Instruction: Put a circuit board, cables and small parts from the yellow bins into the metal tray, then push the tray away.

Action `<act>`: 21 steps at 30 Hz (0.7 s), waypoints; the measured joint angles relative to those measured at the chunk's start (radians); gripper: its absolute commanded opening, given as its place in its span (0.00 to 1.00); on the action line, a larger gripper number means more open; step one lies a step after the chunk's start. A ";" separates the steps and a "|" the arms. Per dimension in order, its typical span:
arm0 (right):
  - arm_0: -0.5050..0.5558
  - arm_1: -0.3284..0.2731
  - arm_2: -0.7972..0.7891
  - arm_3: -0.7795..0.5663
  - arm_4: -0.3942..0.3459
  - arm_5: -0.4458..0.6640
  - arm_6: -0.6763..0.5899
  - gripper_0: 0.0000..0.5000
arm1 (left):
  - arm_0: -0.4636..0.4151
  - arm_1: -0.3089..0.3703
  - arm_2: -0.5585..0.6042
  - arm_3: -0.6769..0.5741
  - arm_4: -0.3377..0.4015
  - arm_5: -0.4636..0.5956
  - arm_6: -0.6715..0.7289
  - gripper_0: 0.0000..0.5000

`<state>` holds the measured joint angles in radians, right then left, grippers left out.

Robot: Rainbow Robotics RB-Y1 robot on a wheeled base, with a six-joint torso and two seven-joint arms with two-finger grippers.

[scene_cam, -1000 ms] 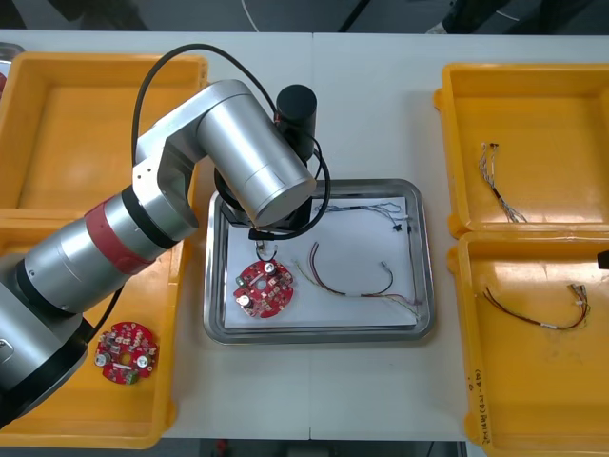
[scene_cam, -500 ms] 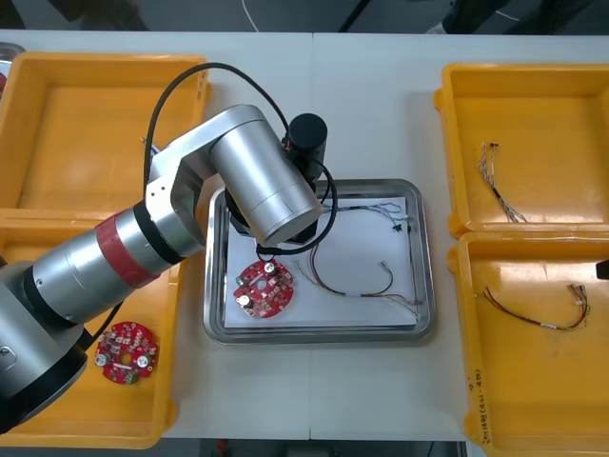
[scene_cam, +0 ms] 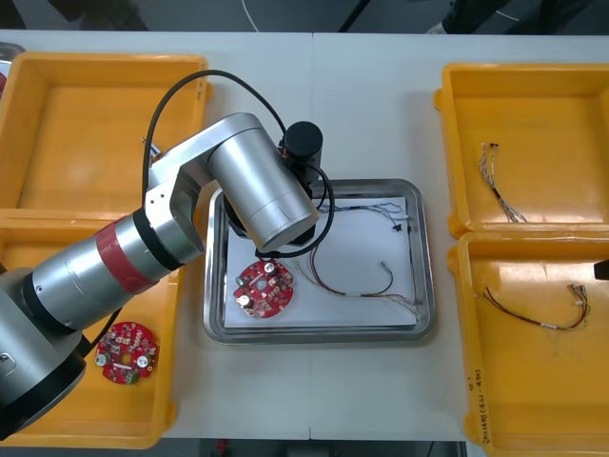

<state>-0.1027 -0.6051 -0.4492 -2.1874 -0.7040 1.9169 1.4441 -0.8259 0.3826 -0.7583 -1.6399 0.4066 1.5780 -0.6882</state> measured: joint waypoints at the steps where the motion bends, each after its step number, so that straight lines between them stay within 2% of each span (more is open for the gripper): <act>1: 0.000 0.000 0.000 0.000 0.000 0.000 0.000 1.00 | 0.000 0.000 0.000 0.000 0.000 -0.001 0.000 0.42; 3: 0.000 0.000 0.000 0.000 0.000 0.000 0.000 1.00 | 0.000 0.000 0.000 0.000 0.000 -0.001 0.002 0.77; 4: 0.000 0.000 0.000 0.000 -0.001 0.000 0.000 1.00 | 0.000 0.000 0.000 0.000 0.000 -0.001 0.004 0.90; 6: 0.000 0.000 0.000 0.000 -0.001 0.000 0.000 1.00 | 0.000 0.000 0.000 0.000 -0.001 -0.001 0.012 1.00; 21: 0.000 0.000 0.000 0.000 -0.007 0.000 -0.026 1.00 | 0.000 0.001 0.008 -0.027 0.000 0.007 0.021 1.00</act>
<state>-0.1025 -0.6050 -0.4492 -2.1874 -0.7111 1.9169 1.4184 -0.8259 0.3841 -0.7501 -1.6674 0.4064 1.5851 -0.6668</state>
